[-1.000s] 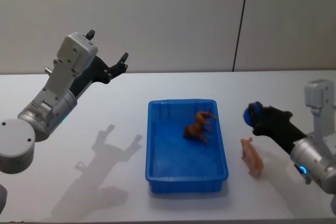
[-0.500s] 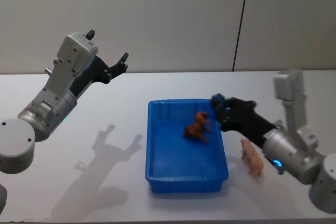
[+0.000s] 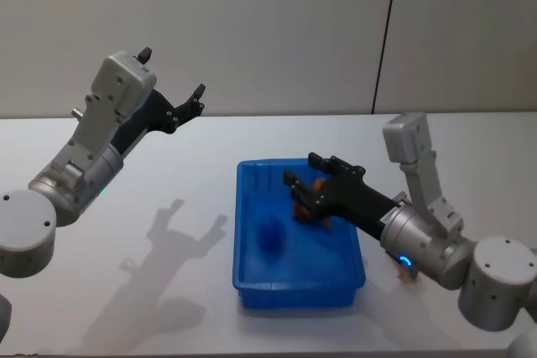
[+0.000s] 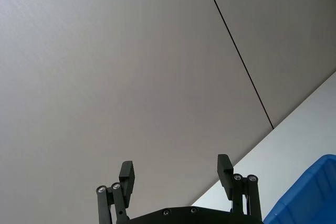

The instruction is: Pick up the two dolls from the table and place them into the box.

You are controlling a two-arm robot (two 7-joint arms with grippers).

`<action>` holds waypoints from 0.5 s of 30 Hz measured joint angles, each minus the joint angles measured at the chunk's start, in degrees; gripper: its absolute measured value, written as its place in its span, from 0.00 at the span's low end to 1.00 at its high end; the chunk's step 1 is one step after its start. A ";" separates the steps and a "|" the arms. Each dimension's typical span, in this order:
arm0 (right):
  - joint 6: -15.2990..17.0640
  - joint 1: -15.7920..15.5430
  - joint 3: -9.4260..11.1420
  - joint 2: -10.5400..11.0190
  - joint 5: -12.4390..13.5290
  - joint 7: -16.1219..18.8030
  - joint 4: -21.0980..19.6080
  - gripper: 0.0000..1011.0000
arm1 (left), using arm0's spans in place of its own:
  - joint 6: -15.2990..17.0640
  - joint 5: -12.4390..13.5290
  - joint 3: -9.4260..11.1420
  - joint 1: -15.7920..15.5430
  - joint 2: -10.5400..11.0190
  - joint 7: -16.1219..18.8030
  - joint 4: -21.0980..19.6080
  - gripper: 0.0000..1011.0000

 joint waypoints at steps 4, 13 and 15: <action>0.62 0.00 -0.26 -0.17 -0.65 -1.73 0.10 0.65 | 0.00 0.00 0.00 0.00 0.00 0.00 0.00 0.99; 2.51 -1.77 -0.27 0.54 -1.25 -6.79 -2.33 0.89 | 0.00 0.00 0.00 0.00 0.00 0.00 0.00 0.99; 3.28 -2.49 -0.19 0.91 -1.32 -8.51 -3.32 0.94 | 0.00 0.00 0.00 0.00 0.00 0.00 0.00 0.99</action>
